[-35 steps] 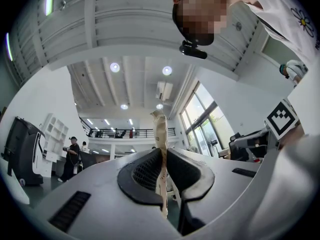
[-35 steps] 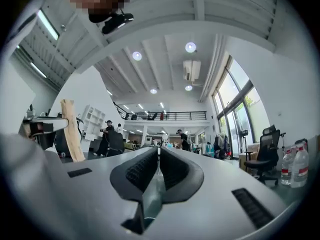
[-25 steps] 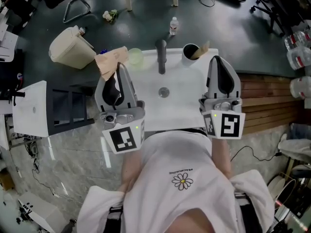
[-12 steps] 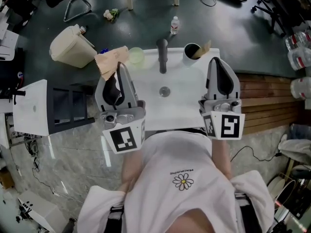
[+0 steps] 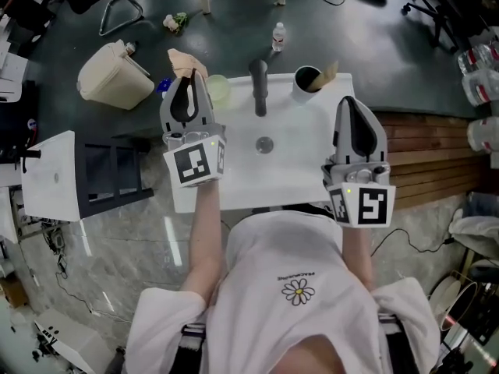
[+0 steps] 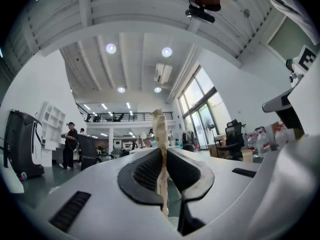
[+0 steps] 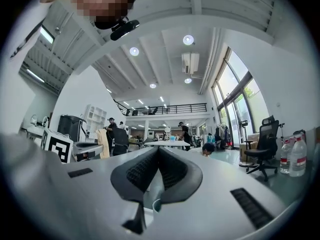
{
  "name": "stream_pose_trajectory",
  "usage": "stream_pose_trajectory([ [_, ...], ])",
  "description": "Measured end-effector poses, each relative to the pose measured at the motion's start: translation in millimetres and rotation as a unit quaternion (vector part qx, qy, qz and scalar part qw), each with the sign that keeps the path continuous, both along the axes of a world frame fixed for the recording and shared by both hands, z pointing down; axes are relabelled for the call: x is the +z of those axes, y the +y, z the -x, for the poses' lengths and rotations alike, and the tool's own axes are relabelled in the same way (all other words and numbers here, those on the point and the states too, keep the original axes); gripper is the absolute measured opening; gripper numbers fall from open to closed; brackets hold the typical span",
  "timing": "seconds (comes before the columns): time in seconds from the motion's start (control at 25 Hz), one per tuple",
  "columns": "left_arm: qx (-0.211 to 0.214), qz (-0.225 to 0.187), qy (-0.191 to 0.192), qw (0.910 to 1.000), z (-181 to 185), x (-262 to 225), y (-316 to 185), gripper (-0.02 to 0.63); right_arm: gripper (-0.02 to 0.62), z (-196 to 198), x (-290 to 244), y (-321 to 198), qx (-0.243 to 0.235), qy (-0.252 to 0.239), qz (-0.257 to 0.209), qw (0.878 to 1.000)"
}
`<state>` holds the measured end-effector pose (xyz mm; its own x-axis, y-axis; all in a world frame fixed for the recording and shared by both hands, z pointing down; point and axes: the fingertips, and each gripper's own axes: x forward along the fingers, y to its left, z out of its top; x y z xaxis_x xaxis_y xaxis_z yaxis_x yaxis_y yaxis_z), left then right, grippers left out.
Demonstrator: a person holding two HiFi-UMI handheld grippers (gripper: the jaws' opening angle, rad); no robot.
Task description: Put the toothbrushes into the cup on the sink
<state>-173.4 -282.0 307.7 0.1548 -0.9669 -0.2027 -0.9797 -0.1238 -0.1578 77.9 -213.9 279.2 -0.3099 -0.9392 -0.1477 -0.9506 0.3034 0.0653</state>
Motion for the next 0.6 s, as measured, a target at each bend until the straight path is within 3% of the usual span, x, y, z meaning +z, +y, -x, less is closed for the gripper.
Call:
stream_pose_trajectory([
  [0.28,0.006,0.081,0.010,0.9966,-3.6,80.5,-18.6,0.044,0.012,-15.3,15.6,4.3,0.024,0.003,0.021,0.999],
  [0.6,0.004,0.125,0.011,0.9921,-7.5,126.3,-24.0,0.044,0.012,-26.0,22.4,10.5,0.043,0.011,0.035,0.998],
])
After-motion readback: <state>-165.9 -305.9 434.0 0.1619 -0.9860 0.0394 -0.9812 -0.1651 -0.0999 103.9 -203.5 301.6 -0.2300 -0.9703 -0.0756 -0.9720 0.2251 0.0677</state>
